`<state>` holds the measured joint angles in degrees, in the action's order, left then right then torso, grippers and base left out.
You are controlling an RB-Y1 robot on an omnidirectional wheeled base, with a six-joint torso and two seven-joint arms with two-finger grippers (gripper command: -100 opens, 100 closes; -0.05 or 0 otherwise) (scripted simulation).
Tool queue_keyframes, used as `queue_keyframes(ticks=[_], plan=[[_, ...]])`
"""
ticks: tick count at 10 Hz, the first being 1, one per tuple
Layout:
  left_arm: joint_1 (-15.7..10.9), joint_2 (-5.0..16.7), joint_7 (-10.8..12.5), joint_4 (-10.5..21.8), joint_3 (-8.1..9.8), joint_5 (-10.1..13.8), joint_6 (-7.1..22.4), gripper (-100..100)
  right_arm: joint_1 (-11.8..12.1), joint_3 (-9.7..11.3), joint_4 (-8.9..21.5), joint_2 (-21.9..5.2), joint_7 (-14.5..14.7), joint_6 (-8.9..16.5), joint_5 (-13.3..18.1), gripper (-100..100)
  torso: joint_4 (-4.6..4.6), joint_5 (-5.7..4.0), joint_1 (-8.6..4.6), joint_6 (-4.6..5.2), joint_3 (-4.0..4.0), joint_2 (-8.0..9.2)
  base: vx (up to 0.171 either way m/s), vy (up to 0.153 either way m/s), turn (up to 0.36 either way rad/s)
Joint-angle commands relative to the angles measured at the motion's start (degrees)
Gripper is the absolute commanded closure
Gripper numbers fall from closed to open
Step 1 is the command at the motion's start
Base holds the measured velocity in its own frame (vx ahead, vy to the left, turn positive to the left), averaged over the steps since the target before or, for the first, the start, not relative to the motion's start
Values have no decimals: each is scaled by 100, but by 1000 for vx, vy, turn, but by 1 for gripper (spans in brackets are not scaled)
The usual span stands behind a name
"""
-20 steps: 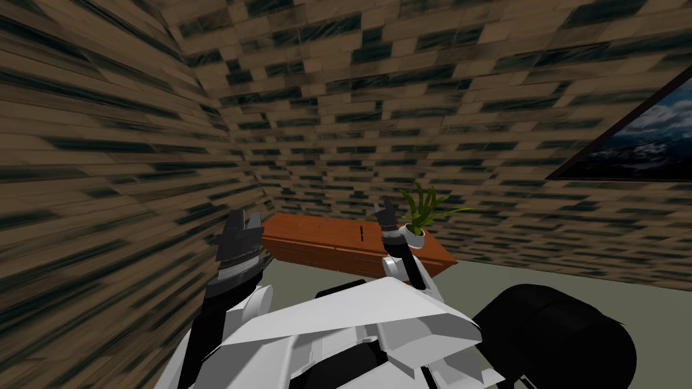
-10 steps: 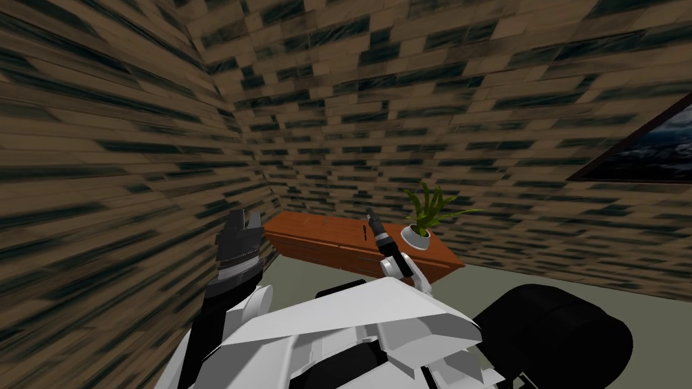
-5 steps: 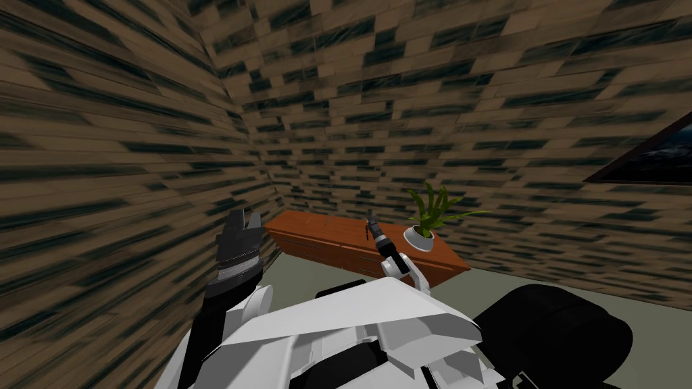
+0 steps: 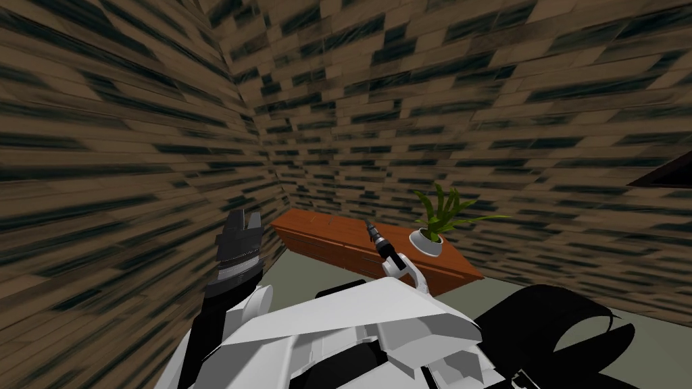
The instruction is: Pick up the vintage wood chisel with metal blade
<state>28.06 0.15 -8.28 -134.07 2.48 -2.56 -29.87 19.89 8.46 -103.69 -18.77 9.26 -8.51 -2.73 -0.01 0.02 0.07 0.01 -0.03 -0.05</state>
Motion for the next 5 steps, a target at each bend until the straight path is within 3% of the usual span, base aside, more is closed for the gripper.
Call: queue_keyframes(ticks=[1, 4, 5], plan=[[0, 0, 0, 0, 0, 0, 0, 0, -54, 73, 286, -131, 113, 155, -93, -100, 0, 0, 0, 0, 0, 0, 11, 26, 145], [0, 0, 0, 0, 0, 0, 0, 0, -241, 200, 895, -362, 291, 445, -286, -100, 0, 1, 2, 2, -1, -1, 17, 29, 134], [0, 0, 0, 0, 0, 0, 0, 0, -241, 200, 965, -362, 291, 445, -286, -100, 0, 1, 3, -2, 0, 0, 12, 17, 64]])
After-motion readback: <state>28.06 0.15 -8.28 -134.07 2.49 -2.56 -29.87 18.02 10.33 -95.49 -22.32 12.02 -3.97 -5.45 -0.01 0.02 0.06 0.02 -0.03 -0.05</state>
